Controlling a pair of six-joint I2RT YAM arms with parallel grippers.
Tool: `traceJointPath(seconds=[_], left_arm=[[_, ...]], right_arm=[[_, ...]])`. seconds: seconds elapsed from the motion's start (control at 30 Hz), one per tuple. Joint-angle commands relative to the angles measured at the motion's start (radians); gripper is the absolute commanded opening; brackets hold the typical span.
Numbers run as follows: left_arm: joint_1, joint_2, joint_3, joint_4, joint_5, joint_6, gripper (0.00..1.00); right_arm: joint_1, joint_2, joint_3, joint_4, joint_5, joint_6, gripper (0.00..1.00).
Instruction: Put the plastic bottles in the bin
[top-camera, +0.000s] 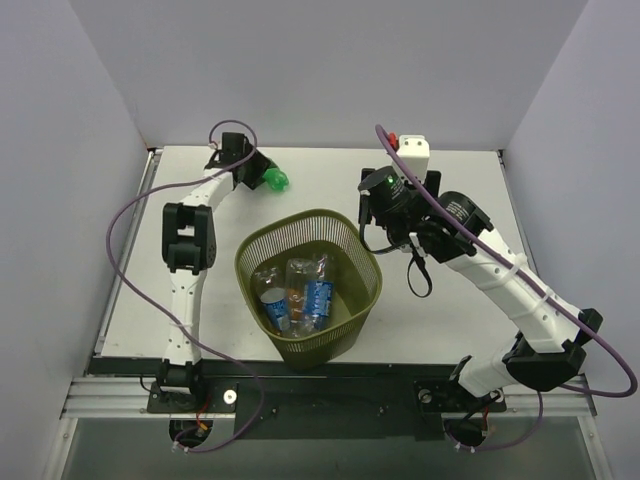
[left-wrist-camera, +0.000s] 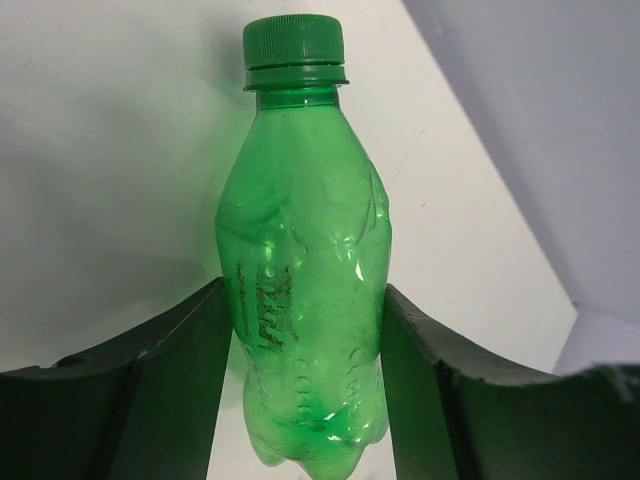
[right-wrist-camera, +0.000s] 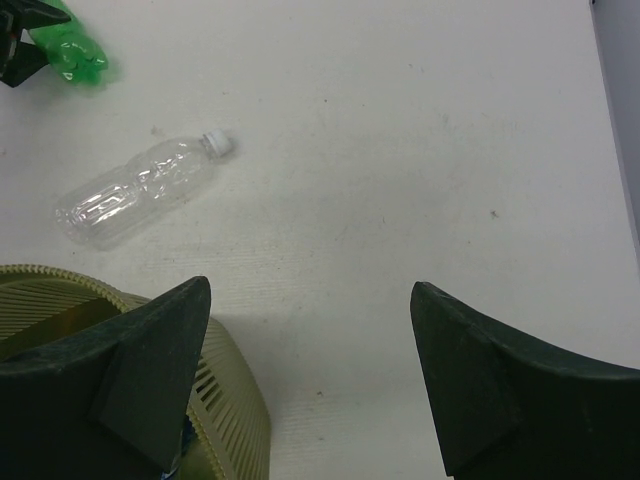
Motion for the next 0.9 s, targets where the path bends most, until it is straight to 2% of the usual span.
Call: traceJointPath(seconds=[0.0,0.17,0.27,0.4,0.5,0.7,0.87], left_arm=[[0.017,-0.298,-0.180,0.014,-0.079,0.192,0.36],[0.034,-0.644,-0.346,-0.015,-0.156,0.364,0.25],[0.036,-0.814,-0.423,-0.055,-0.092,0.489,0.18],[0.028,-1.074,-0.460,-0.173,0.008,0.604,0.18],[0.002,-1.199,-0.460,-0.289,0.071,0.671,0.18],[-0.214,-1.415,-0.536,-0.437,0.153,0.729,0.17],[-0.380,-1.578,-0.700,-0.356,0.241,0.642,0.17]], right_arm=[[0.014,-0.010,-0.004,0.011,0.041,-0.004,0.76],[0.018,-0.073,-0.087,0.061,0.057,-0.007,0.76],[0.013,-0.116,-0.141,0.116,0.063,-0.007,0.76],[-0.002,-0.167,-0.191,0.153,0.086,-0.023,0.76],[-0.025,-0.220,-0.220,0.182,0.077,-0.043,0.76],[-0.073,-0.323,-0.283,0.218,0.075,-0.066,0.76],[-0.084,-0.398,-0.338,0.221,0.098,-0.075,0.77]])
